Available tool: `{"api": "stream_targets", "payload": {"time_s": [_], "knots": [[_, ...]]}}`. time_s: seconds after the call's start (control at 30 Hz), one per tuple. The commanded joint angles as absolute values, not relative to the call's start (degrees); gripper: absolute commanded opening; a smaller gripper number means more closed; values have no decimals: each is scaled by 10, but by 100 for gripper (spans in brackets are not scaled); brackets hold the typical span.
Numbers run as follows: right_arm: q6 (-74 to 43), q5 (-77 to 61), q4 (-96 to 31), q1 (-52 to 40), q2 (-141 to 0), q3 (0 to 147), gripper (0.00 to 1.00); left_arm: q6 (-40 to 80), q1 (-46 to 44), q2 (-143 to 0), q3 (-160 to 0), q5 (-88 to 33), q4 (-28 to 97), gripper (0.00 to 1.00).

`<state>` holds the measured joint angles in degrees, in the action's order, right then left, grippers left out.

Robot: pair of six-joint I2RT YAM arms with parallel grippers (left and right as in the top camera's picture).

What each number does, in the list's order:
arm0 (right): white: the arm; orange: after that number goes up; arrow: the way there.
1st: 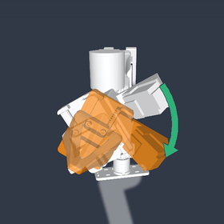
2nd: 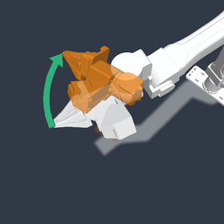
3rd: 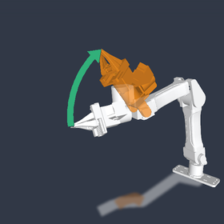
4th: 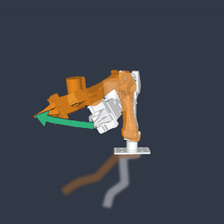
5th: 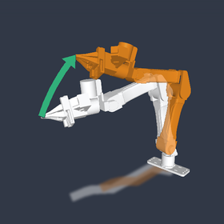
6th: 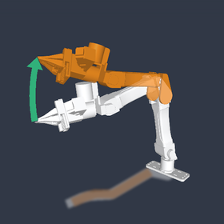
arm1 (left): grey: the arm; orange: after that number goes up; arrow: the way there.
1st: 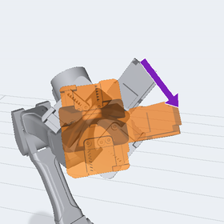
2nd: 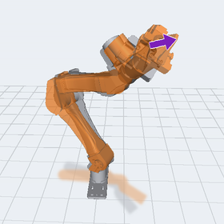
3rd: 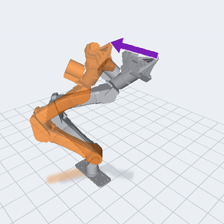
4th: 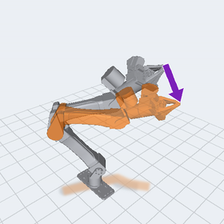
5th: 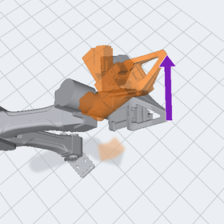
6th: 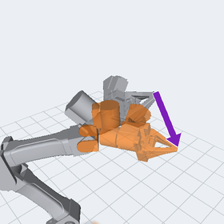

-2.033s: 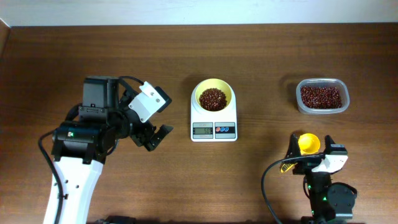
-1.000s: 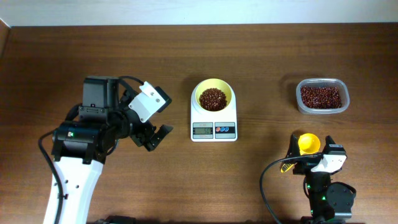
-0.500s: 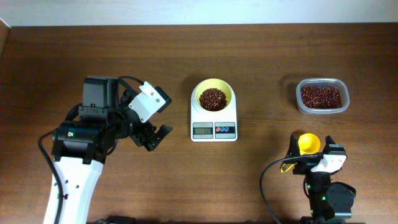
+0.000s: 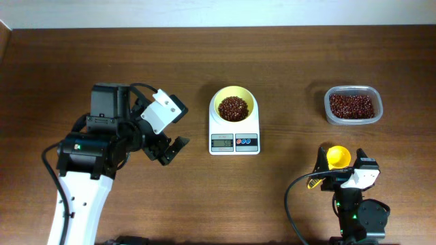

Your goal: Scoop item into bowl and weigh 50g on scale

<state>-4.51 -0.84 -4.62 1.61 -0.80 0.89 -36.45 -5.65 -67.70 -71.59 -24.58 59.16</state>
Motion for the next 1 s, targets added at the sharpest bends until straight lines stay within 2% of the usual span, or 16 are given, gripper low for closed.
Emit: {"api": "stream_targets", "payload": {"time_s": [0.0,0.2,0.43,0.53,0.6,0.7,0.83,0.97], "knots": [[-45,1,-46,11,-3,3,99,-373,-58,-651,-714,-242,593,99],[-45,1,-46,11,-3,3,99,-373,-58,-546,-637,-242,592,99],[-45,1,-46,11,-3,3,99,-373,-58,-407,-426,-248,581,99],[-45,1,-46,11,-3,3,99,-373,-58,-331,-345,-265,495,99],[-45,1,-46,11,-3,3,99,-373,-58,-230,-263,-241,360,99],[-45,1,-46,11,-3,3,99,-370,-58,-166,-222,-241,307,99],[-45,1,-46,11,-3,3,99,-281,-58,-106,-190,-203,248,99],[-45,1,-46,11,-3,3,99,-73,-58,-55,-186,-49,236,99]]}}
